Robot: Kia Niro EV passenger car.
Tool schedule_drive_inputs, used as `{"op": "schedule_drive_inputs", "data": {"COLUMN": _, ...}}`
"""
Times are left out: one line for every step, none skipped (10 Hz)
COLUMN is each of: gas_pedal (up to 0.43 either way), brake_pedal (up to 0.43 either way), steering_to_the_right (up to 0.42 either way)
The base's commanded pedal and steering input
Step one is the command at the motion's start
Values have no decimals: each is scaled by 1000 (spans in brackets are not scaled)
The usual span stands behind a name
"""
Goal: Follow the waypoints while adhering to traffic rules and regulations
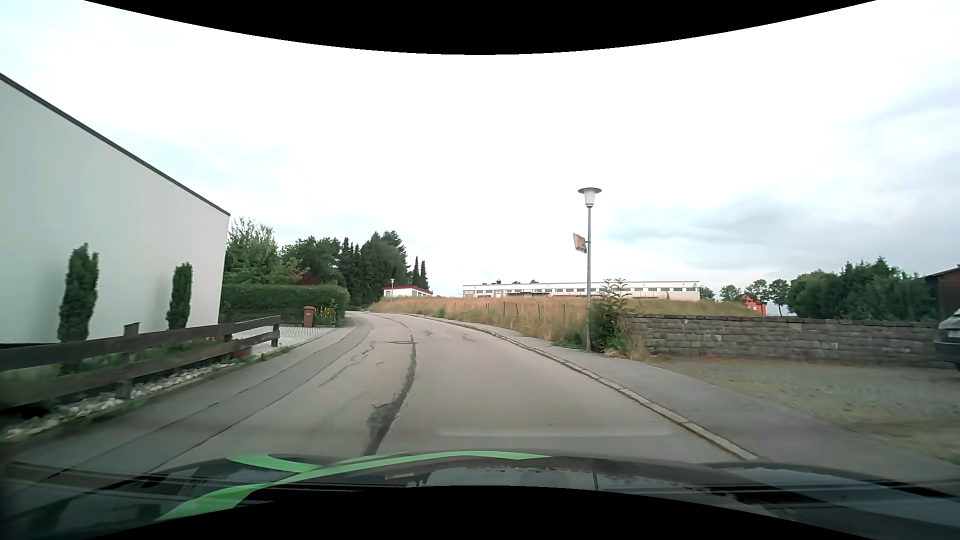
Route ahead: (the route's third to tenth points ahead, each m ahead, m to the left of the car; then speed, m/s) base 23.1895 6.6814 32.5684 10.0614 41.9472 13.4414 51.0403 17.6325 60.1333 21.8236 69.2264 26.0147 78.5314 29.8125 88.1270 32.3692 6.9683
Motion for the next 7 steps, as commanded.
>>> {"op": "schedule_drive_inputs", "data": {"gas_pedal": 358, "brake_pedal": 0, "steering_to_the_right": -52}}
{"op": "schedule_drive_inputs", "data": {"gas_pedal": 358, "brake_pedal": 0, "steering_to_the_right": -54}}
{"op": "schedule_drive_inputs", "data": {"gas_pedal": 358, "brake_pedal": 0, "steering_to_the_right": -55}}
{"op": "schedule_drive_inputs", "data": {"gas_pedal": 358, "brake_pedal": 0, "steering_to_the_right": -57}}
{"op": "schedule_drive_inputs", "data": {"gas_pedal": 358, "brake_pedal": 0, "steering_to_the_right": -65}}
{"op": "schedule_drive_inputs", "data": {"gas_pedal": 358, "brake_pedal": 0, "steering_to_the_right": -70}}
{"op": "schedule_drive_inputs", "data": {"gas_pedal": 358, "brake_pedal": 0, "steering_to_the_right": -73}}
